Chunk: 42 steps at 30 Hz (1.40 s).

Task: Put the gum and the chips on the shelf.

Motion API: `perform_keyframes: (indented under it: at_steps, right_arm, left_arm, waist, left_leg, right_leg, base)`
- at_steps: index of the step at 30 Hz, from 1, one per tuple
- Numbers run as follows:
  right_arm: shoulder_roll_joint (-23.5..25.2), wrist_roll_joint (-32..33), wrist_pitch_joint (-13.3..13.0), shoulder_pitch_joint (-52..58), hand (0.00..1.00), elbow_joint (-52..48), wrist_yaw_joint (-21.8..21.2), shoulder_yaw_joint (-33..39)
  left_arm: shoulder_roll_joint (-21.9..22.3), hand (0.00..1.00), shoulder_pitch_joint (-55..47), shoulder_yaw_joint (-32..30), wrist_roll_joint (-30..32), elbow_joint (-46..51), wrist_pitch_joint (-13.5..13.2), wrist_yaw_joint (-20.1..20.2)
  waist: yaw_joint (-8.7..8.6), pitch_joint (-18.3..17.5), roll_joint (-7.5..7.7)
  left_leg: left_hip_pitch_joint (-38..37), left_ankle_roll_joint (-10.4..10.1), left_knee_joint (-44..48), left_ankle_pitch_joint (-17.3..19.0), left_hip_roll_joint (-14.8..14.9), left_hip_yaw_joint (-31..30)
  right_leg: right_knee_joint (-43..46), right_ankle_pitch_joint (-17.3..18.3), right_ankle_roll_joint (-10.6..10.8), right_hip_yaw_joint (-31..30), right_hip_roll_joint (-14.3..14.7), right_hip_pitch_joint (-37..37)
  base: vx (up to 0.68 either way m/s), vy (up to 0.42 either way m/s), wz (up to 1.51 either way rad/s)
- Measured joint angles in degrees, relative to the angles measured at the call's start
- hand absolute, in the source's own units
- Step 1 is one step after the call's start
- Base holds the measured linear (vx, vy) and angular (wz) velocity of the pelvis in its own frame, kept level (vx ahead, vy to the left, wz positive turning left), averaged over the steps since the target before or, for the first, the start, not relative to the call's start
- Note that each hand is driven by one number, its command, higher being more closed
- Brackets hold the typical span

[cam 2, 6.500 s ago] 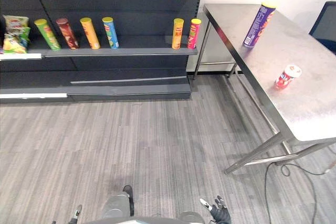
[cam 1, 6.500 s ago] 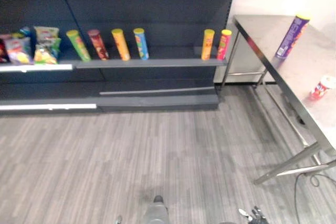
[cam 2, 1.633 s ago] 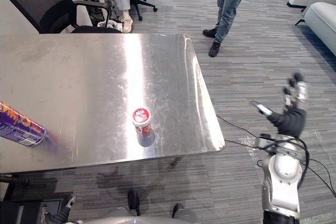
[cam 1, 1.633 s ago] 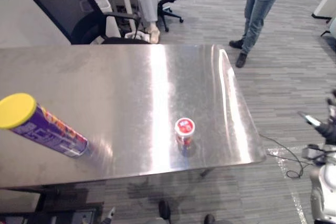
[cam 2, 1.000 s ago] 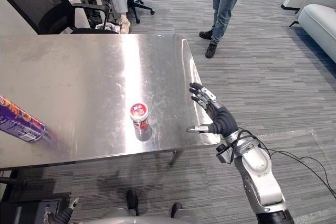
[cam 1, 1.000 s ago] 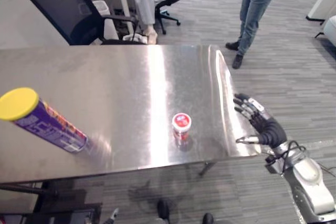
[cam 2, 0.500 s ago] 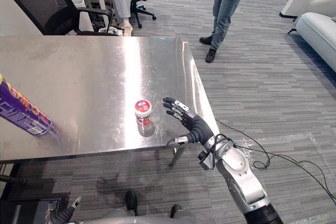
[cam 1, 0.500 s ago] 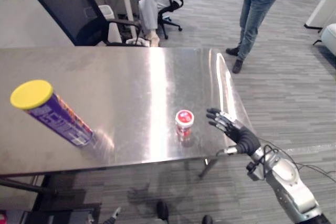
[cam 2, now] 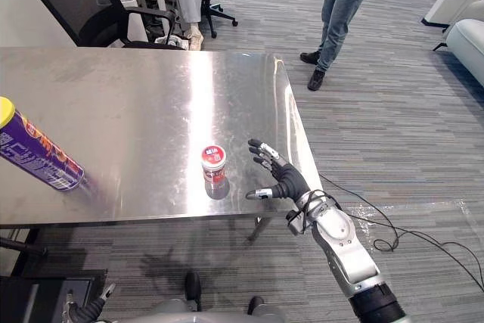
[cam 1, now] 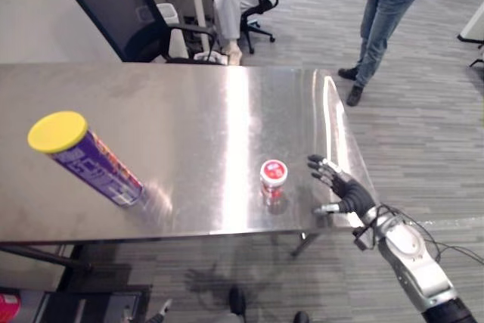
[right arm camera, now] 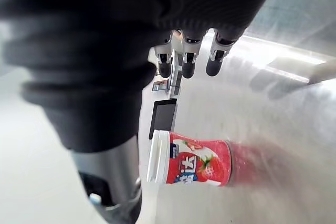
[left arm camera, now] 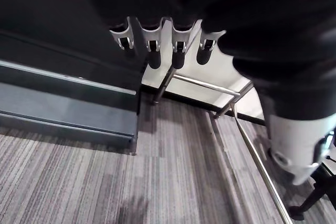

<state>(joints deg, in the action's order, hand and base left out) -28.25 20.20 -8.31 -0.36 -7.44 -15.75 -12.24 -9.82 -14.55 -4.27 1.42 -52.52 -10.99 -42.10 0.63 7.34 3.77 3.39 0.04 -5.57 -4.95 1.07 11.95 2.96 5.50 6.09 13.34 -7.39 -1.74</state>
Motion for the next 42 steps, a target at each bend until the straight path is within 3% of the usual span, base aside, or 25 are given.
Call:
perform_keyframes:
  at_steps: [14,42]
  right_arm:
    - [-0.1,-0.1,-0.7,-4.0,0.0,1.9,-0.4,0.3]
    - [2.0,-2.5,-1.8,-13.2,0.0,12.9,1.1,-4.1]
  left_arm:
    - [0.0,0.0,0.4,0.0,0.0,0.0,0.0,0.1]
    - [0.2,0.0,1.6,0.6,0.0,2.2,1.6,0.1]
  waist:
    - [1.16,0.3,-1.25]
    - [1.99,4.5,-1.08]
  left_leg:
    - [0.0,-0.1,-0.2,0.0,-0.3,-0.4]
    - [0.3,0.1,0.1,-0.2,-0.8,-1.8]
  right_leg:
    - [0.2,0.2,0.2,0.4,-0.3,0.0]
    - [2.2,1.2,0.4,1.9,-0.9,0.4]
  base:
    - [0.0,0.002,0.0]
    - [0.02,0.003,0.02]
